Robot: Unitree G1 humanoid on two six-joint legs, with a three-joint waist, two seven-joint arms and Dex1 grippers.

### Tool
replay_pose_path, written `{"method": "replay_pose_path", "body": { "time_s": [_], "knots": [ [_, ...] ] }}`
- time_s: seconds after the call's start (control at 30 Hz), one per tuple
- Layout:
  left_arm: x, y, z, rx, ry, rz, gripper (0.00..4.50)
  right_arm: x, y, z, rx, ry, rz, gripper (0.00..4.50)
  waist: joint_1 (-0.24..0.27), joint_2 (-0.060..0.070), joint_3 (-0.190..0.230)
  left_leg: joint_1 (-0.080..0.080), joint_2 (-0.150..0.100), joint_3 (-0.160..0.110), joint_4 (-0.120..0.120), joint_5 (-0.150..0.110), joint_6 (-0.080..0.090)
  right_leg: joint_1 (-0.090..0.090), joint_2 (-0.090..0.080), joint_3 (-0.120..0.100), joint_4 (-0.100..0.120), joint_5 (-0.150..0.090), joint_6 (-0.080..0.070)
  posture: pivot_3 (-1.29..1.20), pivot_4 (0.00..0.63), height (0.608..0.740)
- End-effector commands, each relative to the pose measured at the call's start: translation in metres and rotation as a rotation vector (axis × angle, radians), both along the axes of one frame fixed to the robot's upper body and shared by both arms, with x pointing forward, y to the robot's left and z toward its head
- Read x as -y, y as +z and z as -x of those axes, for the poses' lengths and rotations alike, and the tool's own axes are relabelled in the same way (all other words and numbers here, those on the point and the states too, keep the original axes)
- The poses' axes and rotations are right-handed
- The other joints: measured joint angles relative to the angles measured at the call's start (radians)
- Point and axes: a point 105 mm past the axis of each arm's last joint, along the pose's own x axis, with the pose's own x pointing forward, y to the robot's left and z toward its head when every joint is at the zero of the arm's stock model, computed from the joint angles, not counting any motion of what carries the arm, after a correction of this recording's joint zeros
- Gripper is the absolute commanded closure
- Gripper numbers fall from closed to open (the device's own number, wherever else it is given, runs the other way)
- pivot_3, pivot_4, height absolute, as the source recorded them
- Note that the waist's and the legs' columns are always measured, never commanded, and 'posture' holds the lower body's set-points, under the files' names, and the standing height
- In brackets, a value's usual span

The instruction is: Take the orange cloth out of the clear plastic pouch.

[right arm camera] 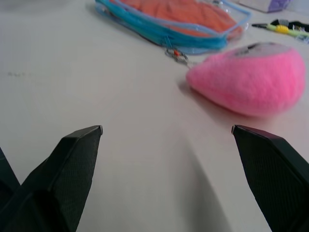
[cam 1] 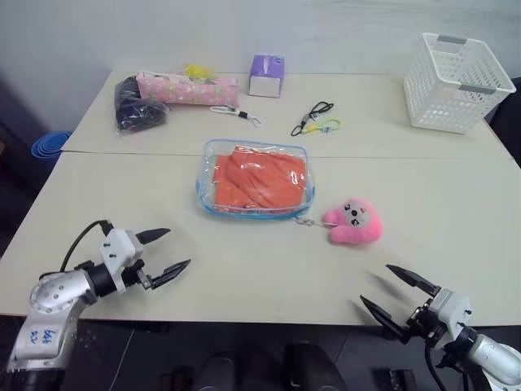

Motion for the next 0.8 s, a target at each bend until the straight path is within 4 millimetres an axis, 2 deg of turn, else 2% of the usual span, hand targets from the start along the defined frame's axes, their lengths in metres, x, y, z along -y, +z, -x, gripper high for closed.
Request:
{"method": "replay_pose_path", "body": {
  "time_s": [0.03,0.1,0.17,0.33,0.53,0.8],
  "knots": [
    [0.01,0.017,-0.001,0.004,-0.145,-0.121,0.01,-0.016,0.04,-0.003,0.166,0.029,-0.088,0.0,-0.001,0.0,0.0,0.0,0.0,0.0,0.0,0.0,0.0,0.0,0.0,0.0,0.0,0.0,0.0,0.0,0.15,0.74],
    [0.015,0.022,-0.013,0.021,-0.178,-0.185,0.01,-0.023,0.059,-0.005,0.244,0.035,-0.14,0.0,-0.001,0.001,0.0,0.0,0.0,0.0,0.0,0.0,-0.001,0.0,0.0,0.0,0.001,0.0,0.0,0.0,0.15,0.74],
    [0.022,0.026,-0.032,0.065,-0.186,-0.238,0.01,-0.026,0.069,-0.006,0.289,0.031,-0.151,0.0,0.0,0.001,0.0,0.0,0.0,0.0,0.0,0.001,-0.002,0.0,0.0,0.0,0.001,0.0,0.0,0.0,0.15,0.74],
    [0.052,0.023,-0.072,0.149,-0.251,-0.313,0.01,-0.036,0.067,-0.004,0.317,0.108,-0.01,0.0,0.01,0.001,0.0,-0.002,-0.002,0.0,0.003,0.002,-0.003,-0.002,0.001,-0.002,0.003,0.0,0.001,0.0,0.15,0.74],
    [0.06,0.014,-0.105,0.189,-0.224,-0.402,0.01,-0.028,0.064,-0.004,0.295,0.047,-0.002,0.0,0.003,0.0,0.001,-0.005,-0.002,0.003,0.007,0.001,-0.001,-0.004,0.002,0.0,0.008,0.001,0.002,0.0,0.15,0.74],
    [0.069,0.006,-0.113,0.21,-0.269,-0.421,2.46,-0.019,0.06,0.007,0.261,-0.04,0.012,0.0,0.003,-0.001,0.001,-0.005,-0.002,0.002,0.009,0.001,-0.001,-0.004,0.002,0.0,0.01,0.001,0.002,0.0,0.15,0.74]
  ]
}}
